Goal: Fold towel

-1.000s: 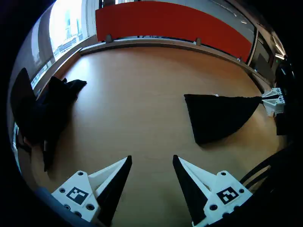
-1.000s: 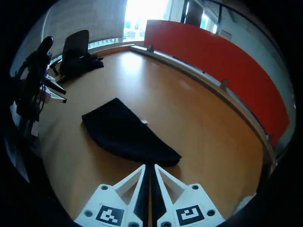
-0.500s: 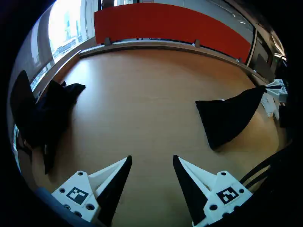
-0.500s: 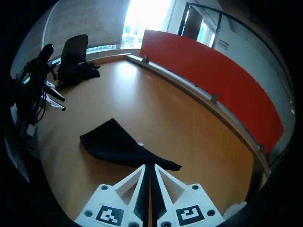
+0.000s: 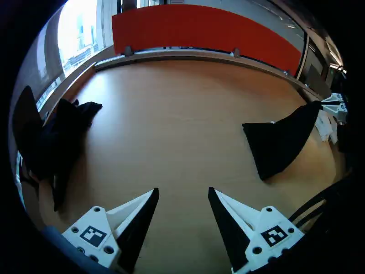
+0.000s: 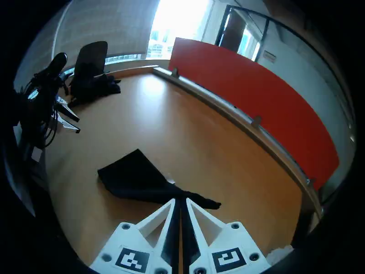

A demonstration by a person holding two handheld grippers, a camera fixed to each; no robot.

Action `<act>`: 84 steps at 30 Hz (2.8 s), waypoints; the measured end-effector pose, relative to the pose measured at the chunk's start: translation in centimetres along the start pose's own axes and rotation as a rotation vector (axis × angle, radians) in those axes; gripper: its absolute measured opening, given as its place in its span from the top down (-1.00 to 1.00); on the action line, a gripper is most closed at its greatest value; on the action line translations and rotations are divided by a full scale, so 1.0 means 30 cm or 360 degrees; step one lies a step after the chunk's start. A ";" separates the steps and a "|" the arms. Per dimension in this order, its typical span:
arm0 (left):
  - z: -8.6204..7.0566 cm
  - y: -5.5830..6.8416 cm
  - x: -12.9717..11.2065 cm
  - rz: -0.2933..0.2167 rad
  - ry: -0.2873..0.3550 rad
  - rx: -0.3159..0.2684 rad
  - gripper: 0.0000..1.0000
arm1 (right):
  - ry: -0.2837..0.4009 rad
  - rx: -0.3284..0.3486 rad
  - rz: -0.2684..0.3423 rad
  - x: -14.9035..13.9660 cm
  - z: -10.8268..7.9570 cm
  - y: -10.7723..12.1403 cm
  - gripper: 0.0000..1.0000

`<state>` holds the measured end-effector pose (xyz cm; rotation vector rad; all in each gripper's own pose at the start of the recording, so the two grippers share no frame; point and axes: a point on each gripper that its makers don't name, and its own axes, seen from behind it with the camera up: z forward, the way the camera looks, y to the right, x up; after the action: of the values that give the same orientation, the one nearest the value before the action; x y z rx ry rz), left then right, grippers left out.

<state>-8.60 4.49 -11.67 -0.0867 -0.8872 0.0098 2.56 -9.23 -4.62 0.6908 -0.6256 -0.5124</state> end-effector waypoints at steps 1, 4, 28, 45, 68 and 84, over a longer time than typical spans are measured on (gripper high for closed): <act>-0.001 0.001 0.001 0.0000 0.0001 0.0000 -0.59 | 0.0001 0.0006 -0.0004 0.003 0.002 -0.005 0.92; -0.003 0.002 0.005 -0.0001 0.0004 -0.0003 -0.59 | 0.0005 0.0026 -0.0018 0.013 0.010 -0.023 0.92; -0.024 -0.027 0.030 -0.0024 0.0033 0.0000 -0.59 | 0.0008 0.0322 -0.0119 0.089 0.181 -0.321 0.92; -0.034 -0.077 0.013 -0.0049 0.0027 0.0033 -0.59 | -0.0140 0.0474 -0.0031 -0.021 0.288 -0.477 -0.35; -0.028 -0.061 0.014 -0.0043 0.0027 0.0024 -0.59 | -0.0248 0.0396 0.0085 -0.175 0.248 -0.432 -0.48; -0.029 -0.054 0.014 -0.0039 0.0027 0.0020 -0.59 | -0.0371 0.0366 0.0110 -0.322 0.224 -0.424 -0.47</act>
<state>-7.72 2.82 -11.76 -0.0641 -0.8710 -0.0086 -11.62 -14.52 -13.04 0.8295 -0.9346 -0.4642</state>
